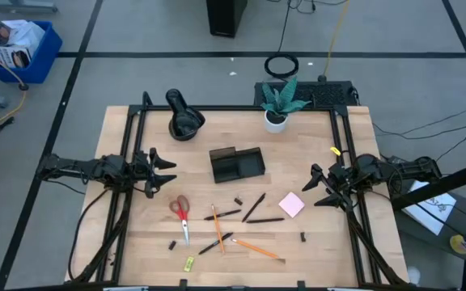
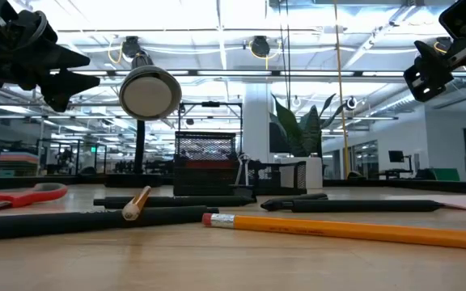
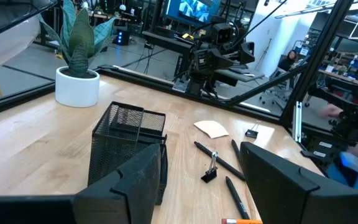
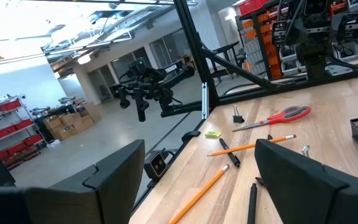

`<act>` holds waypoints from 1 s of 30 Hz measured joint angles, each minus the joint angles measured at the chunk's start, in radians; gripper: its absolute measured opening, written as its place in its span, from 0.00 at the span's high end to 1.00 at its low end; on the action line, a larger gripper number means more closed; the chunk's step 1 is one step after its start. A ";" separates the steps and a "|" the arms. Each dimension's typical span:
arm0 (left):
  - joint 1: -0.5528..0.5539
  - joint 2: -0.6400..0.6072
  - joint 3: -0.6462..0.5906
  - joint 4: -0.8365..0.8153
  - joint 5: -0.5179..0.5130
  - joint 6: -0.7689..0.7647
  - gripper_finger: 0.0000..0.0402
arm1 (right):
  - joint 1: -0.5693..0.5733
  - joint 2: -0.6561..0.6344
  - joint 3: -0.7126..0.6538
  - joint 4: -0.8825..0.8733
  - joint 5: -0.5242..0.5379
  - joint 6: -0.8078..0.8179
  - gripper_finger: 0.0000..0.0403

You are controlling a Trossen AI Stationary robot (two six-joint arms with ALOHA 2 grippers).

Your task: Pick and place office supplies into organizer

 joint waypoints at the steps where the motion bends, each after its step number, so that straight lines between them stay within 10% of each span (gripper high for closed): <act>1: 0.000 0.000 0.000 0.000 0.000 0.000 0.44 | 0.000 0.000 0.000 0.000 0.000 0.000 0.27; 30: 0.000 0.000 0.000 0.000 0.000 0.000 0.44 | 0.000 0.000 0.000 0.027 0.014 0.000 0.27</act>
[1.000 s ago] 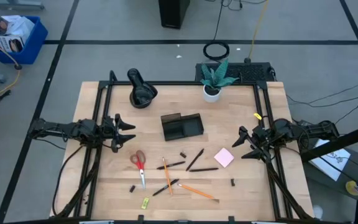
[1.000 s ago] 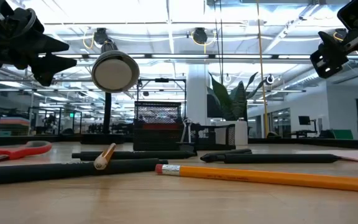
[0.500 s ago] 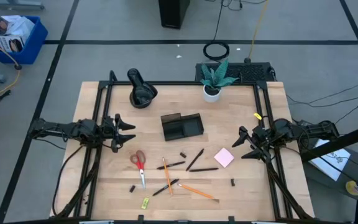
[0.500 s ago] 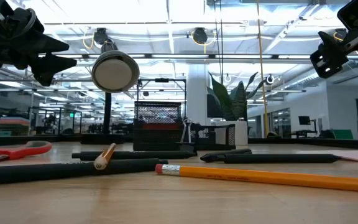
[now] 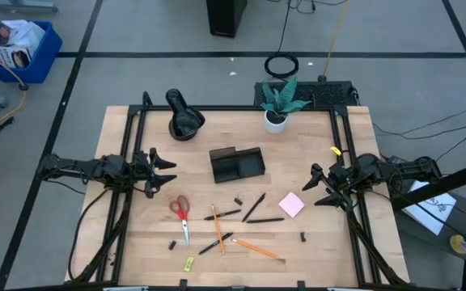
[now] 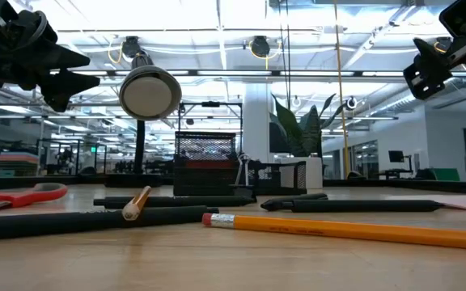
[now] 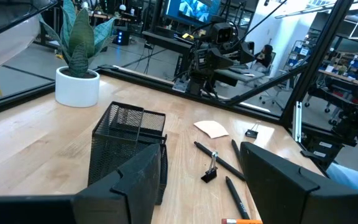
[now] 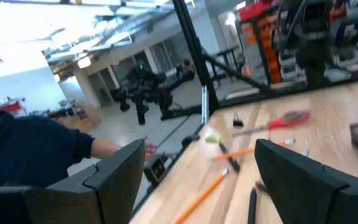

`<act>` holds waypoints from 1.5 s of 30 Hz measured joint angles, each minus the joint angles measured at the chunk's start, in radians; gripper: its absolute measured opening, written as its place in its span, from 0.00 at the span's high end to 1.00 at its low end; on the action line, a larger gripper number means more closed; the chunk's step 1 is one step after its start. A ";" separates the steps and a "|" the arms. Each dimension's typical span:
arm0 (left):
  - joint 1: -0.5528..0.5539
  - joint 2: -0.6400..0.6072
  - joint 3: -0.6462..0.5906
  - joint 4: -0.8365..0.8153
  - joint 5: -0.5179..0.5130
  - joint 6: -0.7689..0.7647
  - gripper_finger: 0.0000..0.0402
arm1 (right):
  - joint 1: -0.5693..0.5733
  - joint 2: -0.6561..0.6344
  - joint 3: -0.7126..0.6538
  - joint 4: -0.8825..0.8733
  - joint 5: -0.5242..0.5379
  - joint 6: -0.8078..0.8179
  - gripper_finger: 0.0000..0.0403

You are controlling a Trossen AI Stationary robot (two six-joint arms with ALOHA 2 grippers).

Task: Pick and place office supplies into organizer
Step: Put the black binder clip into the desk organizer

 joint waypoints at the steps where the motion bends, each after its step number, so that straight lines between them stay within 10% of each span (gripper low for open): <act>1: 0.000 0.000 0.000 0.000 0.000 0.000 0.44 | 0.000 0.000 0.000 0.013 0.012 0.010 0.27; 16: 0.000 0.000 0.000 0.000 0.000 -0.045 0.44 | 0.000 0.148 0.000 -0.009 0.299 0.134 0.27; 33: 0.000 0.000 -0.002 0.182 -0.105 0.083 0.44 | 0.254 0.722 0.011 0.615 0.567 0.197 0.27; 45: 0.000 0.000 -0.001 0.188 -0.105 0.061 0.44 | 0.473 1.041 0.383 0.459 0.767 0.185 0.27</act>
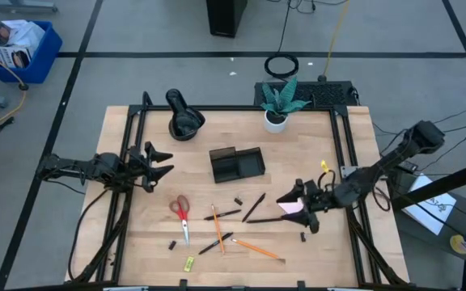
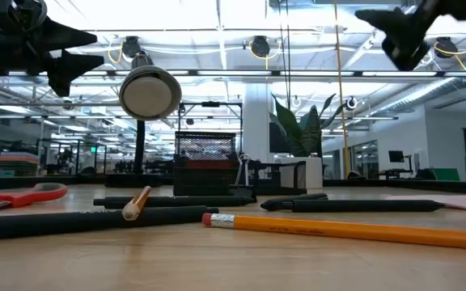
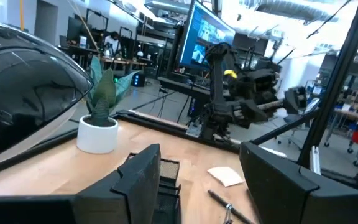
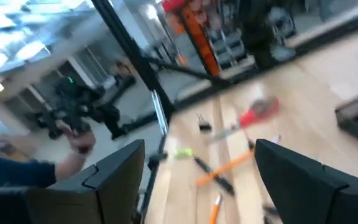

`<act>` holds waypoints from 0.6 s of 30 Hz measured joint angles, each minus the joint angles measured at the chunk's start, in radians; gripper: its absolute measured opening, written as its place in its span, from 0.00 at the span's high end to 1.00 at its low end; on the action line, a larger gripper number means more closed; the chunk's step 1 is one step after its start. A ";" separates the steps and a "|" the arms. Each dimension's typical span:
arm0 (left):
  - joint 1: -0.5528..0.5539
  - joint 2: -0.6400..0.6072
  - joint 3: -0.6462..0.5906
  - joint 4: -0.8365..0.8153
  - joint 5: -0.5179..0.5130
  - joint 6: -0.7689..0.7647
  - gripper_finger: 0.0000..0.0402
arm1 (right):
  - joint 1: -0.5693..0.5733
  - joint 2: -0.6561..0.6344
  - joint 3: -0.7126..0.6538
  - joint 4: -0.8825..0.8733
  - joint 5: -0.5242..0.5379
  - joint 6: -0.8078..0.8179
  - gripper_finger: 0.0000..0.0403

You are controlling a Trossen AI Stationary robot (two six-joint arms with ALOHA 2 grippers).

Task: Pick and place office supplies into organizer
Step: Put the black binder clip into the desk organizer

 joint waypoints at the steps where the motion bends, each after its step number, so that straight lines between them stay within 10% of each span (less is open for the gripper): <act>1: 0.000 0.000 0.000 0.000 0.000 -0.001 0.44 | 0.018 0.015 0.037 -0.074 0.032 0.034 0.27; 10: 0.000 0.000 0.000 -0.009 0.000 -0.003 0.44 | 0.156 0.134 0.291 -0.579 0.267 0.489 0.27; 18: 0.000 0.000 0.000 -0.025 0.000 -0.006 0.44 | 0.185 0.199 0.299 -0.748 0.174 0.938 0.27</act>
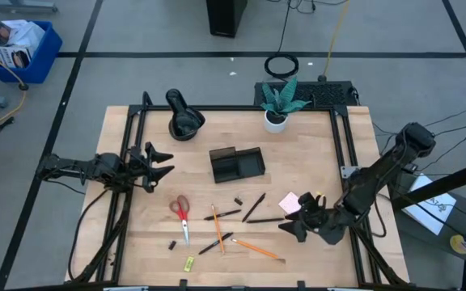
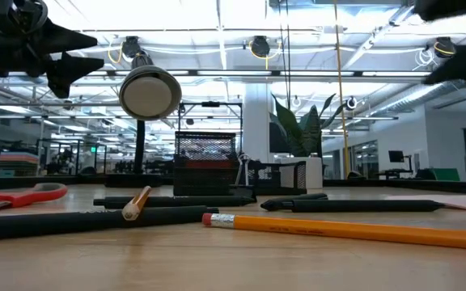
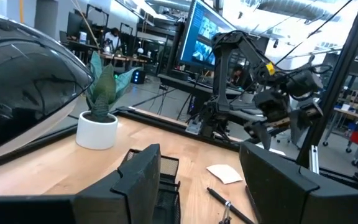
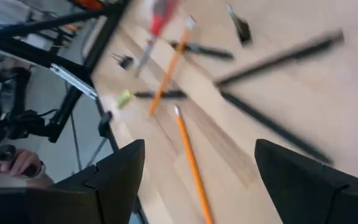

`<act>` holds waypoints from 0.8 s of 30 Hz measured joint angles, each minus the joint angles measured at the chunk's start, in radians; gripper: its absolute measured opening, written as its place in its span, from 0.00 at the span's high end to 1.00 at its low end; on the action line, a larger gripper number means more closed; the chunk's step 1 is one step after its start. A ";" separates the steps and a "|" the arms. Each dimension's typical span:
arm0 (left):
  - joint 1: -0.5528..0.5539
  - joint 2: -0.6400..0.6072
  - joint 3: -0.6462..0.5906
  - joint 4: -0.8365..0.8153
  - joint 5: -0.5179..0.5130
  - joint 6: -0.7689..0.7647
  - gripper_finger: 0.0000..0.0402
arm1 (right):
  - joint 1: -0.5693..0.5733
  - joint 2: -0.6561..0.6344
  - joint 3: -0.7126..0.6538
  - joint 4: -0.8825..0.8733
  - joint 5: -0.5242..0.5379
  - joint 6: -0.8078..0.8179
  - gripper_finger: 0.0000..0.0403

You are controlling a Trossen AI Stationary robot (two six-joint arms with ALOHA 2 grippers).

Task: Pick and place office supplies into organizer
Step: Put the black binder clip into the desk organizer

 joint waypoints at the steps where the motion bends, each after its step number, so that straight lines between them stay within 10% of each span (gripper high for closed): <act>1: 0.000 0.000 0.000 -0.001 0.000 0.004 0.44 | 0.000 0.004 0.000 -0.011 -0.018 0.037 0.27; 14: 0.000 0.000 0.000 -0.025 0.000 0.053 0.44 | 0.016 0.123 0.316 -0.544 -0.164 0.299 0.27; 24: 0.000 0.000 0.000 -0.013 0.000 0.052 0.44 | 0.059 0.324 0.452 -0.776 -0.488 0.592 0.27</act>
